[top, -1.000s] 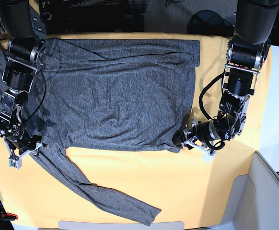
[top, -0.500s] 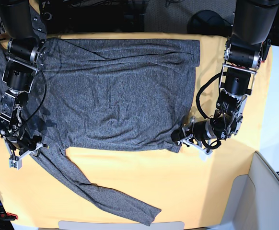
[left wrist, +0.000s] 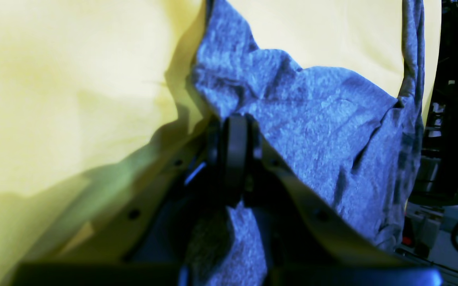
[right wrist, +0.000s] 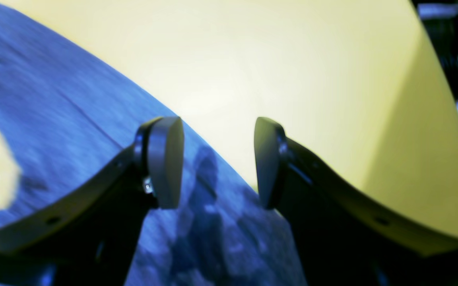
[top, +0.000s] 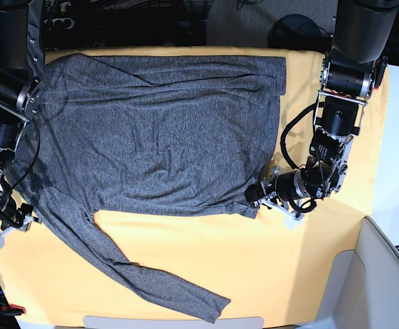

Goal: Fold the T-shirt properly
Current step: 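Grasp the shirt's side edges with both grippers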

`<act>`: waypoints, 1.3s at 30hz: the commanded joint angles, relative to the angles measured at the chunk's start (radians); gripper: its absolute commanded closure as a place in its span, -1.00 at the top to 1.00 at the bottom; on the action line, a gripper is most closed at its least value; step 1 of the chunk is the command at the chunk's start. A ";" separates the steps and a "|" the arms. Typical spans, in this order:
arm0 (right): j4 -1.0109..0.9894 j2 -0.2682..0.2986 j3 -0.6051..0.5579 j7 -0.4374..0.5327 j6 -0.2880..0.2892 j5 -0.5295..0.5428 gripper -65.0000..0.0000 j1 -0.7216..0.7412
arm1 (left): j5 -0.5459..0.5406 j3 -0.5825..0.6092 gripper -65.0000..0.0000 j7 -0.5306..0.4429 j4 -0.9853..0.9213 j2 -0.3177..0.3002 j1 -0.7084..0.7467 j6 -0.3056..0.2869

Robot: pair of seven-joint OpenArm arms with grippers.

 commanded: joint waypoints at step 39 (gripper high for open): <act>-0.066 0.121 0.003 0.092 0.150 0.129 -0.11 -0.096 | 0.004 0.000 -0.98 0.024 0.014 -0.004 0.001 0.005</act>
